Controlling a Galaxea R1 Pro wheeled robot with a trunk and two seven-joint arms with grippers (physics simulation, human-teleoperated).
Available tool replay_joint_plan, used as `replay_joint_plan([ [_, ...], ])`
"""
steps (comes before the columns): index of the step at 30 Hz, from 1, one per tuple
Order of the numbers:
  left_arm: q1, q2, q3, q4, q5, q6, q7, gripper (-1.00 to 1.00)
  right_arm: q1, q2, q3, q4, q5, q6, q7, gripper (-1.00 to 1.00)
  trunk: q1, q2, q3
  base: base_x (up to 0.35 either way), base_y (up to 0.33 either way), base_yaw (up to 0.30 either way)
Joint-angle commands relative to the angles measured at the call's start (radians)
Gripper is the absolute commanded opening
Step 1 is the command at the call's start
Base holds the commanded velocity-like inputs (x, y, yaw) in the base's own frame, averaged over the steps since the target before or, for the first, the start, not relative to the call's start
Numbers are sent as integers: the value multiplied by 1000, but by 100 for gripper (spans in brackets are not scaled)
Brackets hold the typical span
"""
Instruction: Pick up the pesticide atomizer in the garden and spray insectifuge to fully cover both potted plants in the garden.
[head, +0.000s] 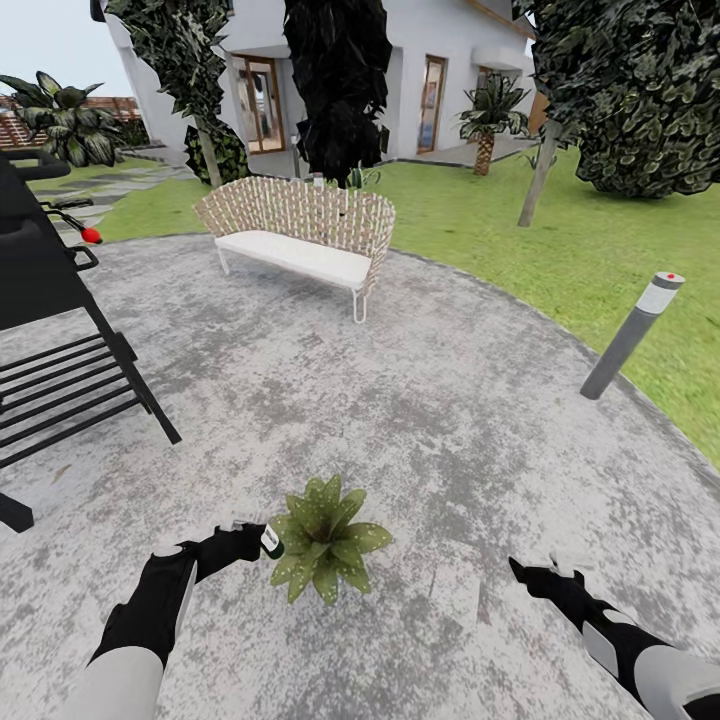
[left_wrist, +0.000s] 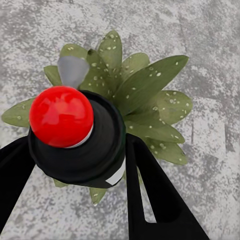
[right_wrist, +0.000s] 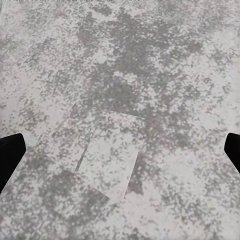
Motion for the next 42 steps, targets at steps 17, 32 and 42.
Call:
replay_joint_plan([
  [17,-1,-3,4,-2,-5,7,-9,-100,-1,0,7,3,-10,-3,5,100,0,0,-1,0,0,-3],
  [32,-1,-3,4,-2,-4,7,-9,-100,-1,-1,7,3,-10,-3,4,100,0,0,-1,0,-160,0],
  [42,-1,-4,4,-2,-5,7,-9,-100,0,-1,7,3,-10,-3,4,100,0,0,-1,0,-270,0],
])
